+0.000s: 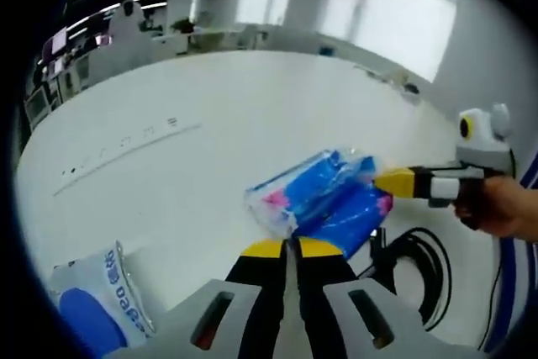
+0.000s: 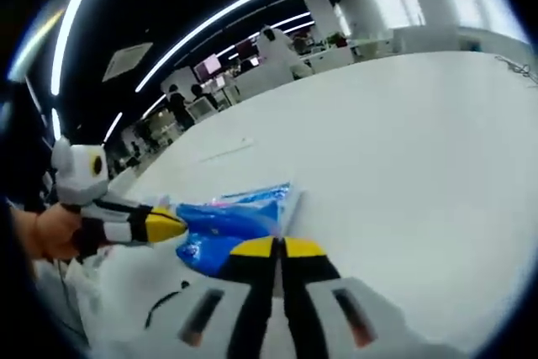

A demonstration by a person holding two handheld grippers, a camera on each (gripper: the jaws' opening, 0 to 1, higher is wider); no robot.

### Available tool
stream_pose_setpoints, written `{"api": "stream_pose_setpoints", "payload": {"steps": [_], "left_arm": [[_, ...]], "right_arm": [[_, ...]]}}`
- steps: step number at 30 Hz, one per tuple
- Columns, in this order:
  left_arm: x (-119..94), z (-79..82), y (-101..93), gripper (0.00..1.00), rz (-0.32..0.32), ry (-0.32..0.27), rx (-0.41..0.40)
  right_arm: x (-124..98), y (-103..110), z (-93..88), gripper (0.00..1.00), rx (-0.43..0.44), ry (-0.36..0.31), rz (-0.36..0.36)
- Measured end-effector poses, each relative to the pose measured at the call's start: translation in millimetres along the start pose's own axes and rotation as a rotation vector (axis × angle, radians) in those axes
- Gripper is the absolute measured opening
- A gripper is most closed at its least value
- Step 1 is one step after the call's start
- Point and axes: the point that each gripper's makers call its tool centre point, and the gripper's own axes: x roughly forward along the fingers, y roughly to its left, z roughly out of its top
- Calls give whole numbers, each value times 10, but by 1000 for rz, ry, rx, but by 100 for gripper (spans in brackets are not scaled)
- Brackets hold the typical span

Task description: Arrange the tabletop items into an orderly group along one side of the table until the central work area is clear of visible clutter.

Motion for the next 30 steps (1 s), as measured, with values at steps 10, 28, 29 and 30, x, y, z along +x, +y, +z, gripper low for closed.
{"api": "stream_pose_setpoints", "payload": {"steps": [10, 28, 29, 30], "left_arm": [[6, -13, -27, 9, -8, 0, -15], [-157, 79, -75, 28, -22, -26, -30], [-166, 80, -73, 29, -21, -26, -31], [-184, 91, -72, 30, -20, -31, -33]], "right_arm": [[-22, 3, 19, 11, 17, 4, 1], [-166, 151, 157, 21, 39, -31, -13], [-166, 153, 166, 21, 36, -34, -14], [-169, 163, 179, 21, 37, -35, -11]]}}
